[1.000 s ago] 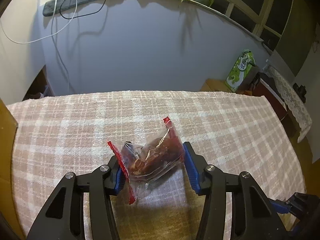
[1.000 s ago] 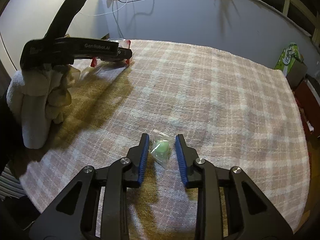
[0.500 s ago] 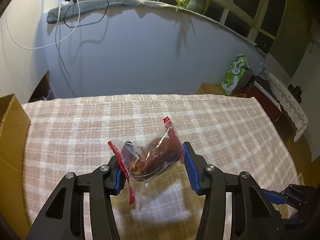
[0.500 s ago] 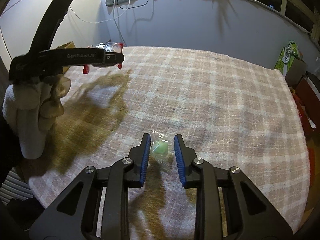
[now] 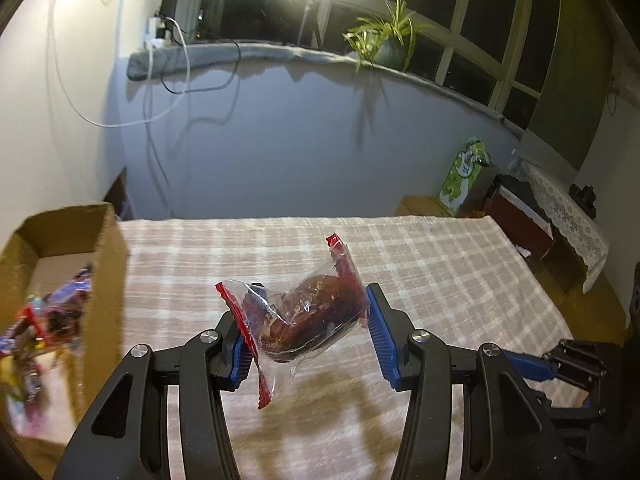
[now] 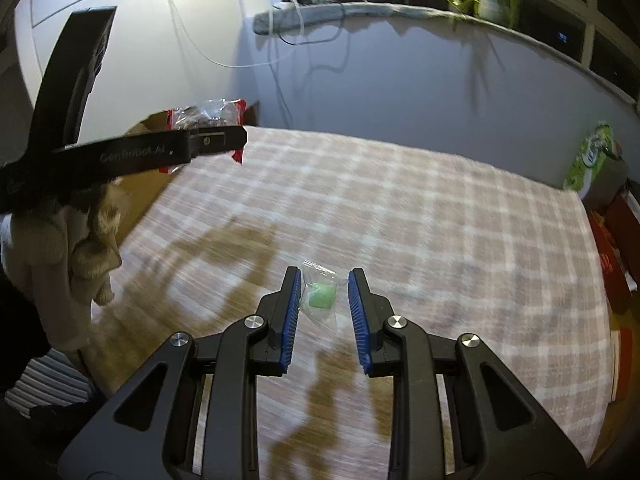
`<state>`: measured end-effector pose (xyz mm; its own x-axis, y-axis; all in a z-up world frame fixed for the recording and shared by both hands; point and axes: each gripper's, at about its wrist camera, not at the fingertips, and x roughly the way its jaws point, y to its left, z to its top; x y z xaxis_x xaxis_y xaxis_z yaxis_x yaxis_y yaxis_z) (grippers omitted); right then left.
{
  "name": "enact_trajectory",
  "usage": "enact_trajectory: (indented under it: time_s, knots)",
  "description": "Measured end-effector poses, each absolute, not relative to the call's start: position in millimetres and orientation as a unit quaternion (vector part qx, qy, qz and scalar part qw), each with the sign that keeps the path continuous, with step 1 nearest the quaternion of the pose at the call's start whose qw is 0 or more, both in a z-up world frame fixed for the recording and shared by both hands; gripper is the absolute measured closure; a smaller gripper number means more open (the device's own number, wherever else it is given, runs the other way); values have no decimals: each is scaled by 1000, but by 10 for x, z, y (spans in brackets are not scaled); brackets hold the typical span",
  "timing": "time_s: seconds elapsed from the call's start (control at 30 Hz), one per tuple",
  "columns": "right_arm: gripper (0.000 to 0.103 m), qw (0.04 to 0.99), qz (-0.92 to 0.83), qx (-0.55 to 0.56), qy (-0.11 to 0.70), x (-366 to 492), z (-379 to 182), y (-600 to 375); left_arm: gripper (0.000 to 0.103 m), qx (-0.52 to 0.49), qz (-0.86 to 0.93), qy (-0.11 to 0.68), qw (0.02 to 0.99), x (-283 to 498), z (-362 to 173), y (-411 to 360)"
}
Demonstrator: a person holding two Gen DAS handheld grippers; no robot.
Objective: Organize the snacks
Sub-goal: 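Carry the chocolate bag and green packet over the box, then open both grippers to drop the chocolate bag and green packet into the box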
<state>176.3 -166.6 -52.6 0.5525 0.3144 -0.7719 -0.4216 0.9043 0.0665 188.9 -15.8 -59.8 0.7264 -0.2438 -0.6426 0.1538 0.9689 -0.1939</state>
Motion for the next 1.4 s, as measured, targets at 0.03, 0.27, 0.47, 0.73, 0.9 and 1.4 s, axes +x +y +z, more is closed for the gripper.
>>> enact_trajectory:
  time_s: [0.03,0.27,0.47,0.73,0.9,1.4]
  knots:
    - [78,879,214,-65,422,1766,-506,-1619,54,-65,-105,352,928,1861,-578,-113]
    - [78,875,251,-79,406,1787,-405,-1207,54,-75,-77,333,937,1632,-426,252]
    - [78,867,288,-80,398,1880,-358,-785,54,-86,-50,323,941,1474,-364,602]
    - [78,853,328,-91,396,2046,-362,-232,54,-99,-15,314,944,1320,-328,1008]
    - [78,844,348,-98,395,2193,-364,91,54,-108,6,314,943,1275,-349,1258]
    - [78,816,406,-91,400,2593,-398,922,54,-132,47,321,937,1202,-480,1708]
